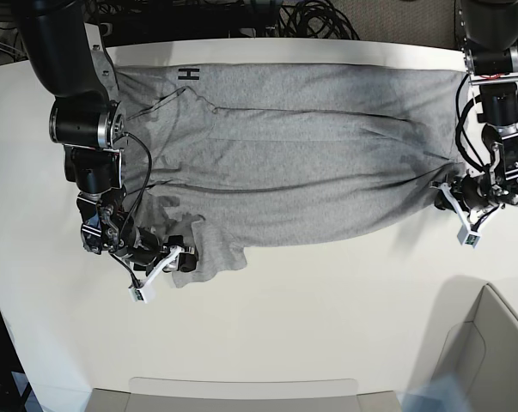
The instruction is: Fold the T-shirt properly
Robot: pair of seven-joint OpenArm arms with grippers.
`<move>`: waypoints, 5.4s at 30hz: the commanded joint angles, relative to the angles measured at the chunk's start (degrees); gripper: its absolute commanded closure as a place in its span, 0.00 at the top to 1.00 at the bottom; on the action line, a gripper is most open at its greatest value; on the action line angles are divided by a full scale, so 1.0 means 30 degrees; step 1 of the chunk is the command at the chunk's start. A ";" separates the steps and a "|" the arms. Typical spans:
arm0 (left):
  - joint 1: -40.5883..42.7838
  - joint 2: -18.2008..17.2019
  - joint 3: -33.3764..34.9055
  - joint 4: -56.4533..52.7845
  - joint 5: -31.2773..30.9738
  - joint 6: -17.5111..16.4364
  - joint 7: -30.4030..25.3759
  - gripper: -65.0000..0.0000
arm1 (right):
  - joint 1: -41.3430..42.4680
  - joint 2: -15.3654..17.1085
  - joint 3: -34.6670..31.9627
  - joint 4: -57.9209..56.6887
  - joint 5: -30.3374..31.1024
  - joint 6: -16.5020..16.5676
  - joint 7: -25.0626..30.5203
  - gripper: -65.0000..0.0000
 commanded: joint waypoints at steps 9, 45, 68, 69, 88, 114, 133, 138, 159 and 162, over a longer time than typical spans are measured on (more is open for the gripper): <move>0.2133 0.0284 -0.1338 0.4369 0.0152 0.0039 0.1545 0.35 | 0.0242 0.0053 -0.0051 -0.0028 -0.0616 -0.0348 -0.0877 0.43; 0.2191 0.2159 -0.4034 0.9527 0.0240 0.0039 0.3567 0.35 | 0.0242 0.0053 -0.0051 0.0001 -0.0616 -0.0348 -0.0818 0.43; 0.2133 0.1603 -0.1602 0.5366 0.0269 0.0039 0.1457 0.21 | 0.0242 0.0024 -0.0080 0.0001 -0.0646 -0.0348 -0.0877 0.43; 0.2133 0.1603 -0.1660 0.5366 0.0269 0.0039 0.1486 0.12 | 0.0242 0.0024 -0.0080 0.0001 -0.0646 -0.0348 -0.0877 0.43; 0.0345 0.1603 -0.3448 0.5366 0.0269 0.0039 0.2512 0.00 | 0.0242 0.0024 -0.0080 0.0001 -0.0646 -0.0348 -0.0760 0.43; -0.0329 0.1749 -0.3418 0.5366 0.0269 0.0039 0.2131 0.00 | -0.0432 -0.0005 0.0184 0.4163 -0.0470 -0.0377 -0.0906 0.00; -0.0183 0.1632 -0.3389 0.5249 0.0269 0.0039 0.1516 0.00 | -0.4388 0.0200 0.0155 1.6910 0.1845 -0.0406 -0.8232 0.00; -0.0153 0.1603 -0.3389 0.5249 0.0269 0.0039 0.1516 0.00 | -0.4681 0.0376 0.0155 1.7174 0.1845 -0.0406 -0.8408 0.00; 0.2543 0.1192 -0.3418 0.7476 0.0298 0.0039 0.2190 0.00 | -0.9897 0.0874 0.1883 2.7547 0.1845 -0.0348 -1.3771 0.00; 0.2806 0.1192 -0.3418 0.8589 0.0298 0.0039 0.3098 0.00 | -1.0659 0.0903 0.1913 2.8368 0.1845 -0.0348 -1.4532 0.00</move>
